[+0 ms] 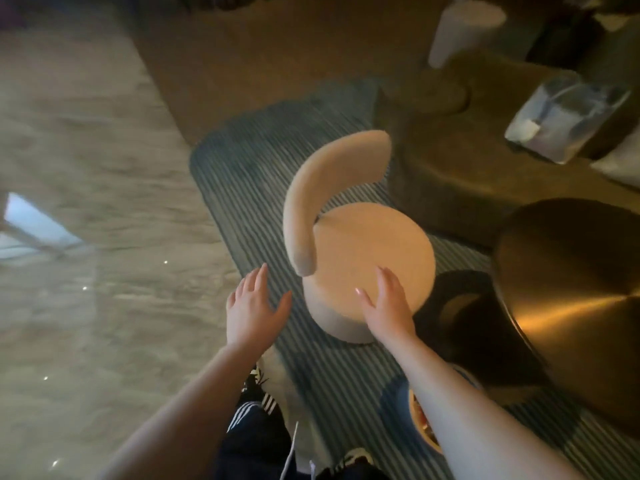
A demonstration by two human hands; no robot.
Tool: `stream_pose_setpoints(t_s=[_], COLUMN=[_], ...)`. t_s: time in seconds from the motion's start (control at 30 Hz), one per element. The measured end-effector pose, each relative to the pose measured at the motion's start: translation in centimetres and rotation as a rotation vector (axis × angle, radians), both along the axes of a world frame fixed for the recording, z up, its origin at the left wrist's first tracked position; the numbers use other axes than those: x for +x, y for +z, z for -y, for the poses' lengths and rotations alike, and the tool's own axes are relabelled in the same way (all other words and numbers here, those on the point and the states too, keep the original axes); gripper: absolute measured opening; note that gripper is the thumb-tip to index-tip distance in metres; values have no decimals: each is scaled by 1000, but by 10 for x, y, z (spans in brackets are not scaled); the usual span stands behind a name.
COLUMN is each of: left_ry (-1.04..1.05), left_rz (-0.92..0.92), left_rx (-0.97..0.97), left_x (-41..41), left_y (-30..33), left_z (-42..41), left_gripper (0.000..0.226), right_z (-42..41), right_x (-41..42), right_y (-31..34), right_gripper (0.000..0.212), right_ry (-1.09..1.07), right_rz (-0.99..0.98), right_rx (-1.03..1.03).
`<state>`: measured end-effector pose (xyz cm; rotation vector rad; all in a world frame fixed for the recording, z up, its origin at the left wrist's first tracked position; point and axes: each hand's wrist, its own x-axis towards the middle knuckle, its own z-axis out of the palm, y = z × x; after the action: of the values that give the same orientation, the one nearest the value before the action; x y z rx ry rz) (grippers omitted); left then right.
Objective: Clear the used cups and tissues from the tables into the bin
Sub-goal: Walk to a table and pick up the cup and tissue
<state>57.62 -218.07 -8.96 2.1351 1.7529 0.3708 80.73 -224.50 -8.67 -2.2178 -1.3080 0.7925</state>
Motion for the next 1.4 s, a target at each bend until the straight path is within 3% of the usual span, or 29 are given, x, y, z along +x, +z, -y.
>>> stream_pose_setpoints(t_s=[0.3, 0.67, 0.93, 1.1, 1.4], left_ry=[214, 141, 12, -42, -67], left_rz=[27, -14, 8, -2, -2], left_rx=[-3, -14, -34, -68, -52], left_x=[-112, -183, -129, -58, 74], left_y=[-11, 2, -13, -23, 25], left_z=[-155, -431, -632, -792, -1068], left_gripper=[71, 71, 71, 72, 71], right_z=[-204, -453, -622, -773, -1028], right_x=[-110, -178, -130, -64, 80], right_y=[-9, -3, -21, -37, 11], right_gripper=[58, 59, 59, 60, 59], right_ry=[259, 145, -12, -36, -35], right_rz=[82, 63, 57, 54, 123], right_rx=[117, 71, 103, 98, 74])
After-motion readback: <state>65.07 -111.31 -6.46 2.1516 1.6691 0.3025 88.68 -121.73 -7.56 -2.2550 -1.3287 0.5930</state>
